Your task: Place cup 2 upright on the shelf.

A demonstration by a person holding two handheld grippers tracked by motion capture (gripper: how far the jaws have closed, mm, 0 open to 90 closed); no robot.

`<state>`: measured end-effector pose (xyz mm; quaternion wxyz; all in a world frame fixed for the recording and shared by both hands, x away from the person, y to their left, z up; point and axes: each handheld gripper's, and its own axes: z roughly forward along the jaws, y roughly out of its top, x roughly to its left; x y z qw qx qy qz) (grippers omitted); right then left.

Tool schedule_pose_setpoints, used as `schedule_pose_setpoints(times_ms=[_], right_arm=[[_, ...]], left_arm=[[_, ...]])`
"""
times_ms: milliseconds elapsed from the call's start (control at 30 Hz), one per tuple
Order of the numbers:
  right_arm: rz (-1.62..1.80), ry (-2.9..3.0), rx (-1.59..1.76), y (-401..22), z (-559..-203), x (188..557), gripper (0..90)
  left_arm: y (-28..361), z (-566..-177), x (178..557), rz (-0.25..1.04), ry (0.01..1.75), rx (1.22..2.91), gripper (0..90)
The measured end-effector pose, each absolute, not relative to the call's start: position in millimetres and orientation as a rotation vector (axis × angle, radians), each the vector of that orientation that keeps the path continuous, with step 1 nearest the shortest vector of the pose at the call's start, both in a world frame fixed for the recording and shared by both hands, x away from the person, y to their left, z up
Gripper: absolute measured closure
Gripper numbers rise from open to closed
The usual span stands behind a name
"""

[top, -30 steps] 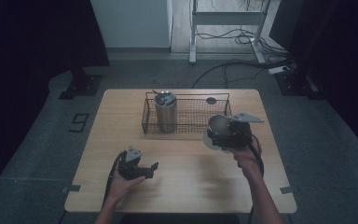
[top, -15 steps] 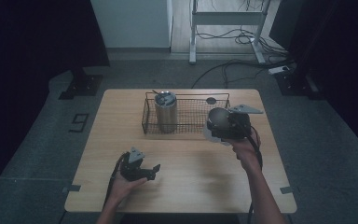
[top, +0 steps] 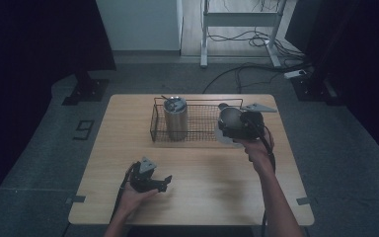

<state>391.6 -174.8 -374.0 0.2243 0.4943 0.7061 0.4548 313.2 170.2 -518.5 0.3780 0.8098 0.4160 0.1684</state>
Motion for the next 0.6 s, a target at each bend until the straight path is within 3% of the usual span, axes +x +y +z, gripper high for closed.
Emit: schedule_pose_setpoints(times_ms=[600], right_arm=[[1.248,1.957,1.357,-169.2,-368.9,409.7,6.3]], left_arm=[[170.5,-521.3,313.9,0.437,1.071,2.088,8.6]])
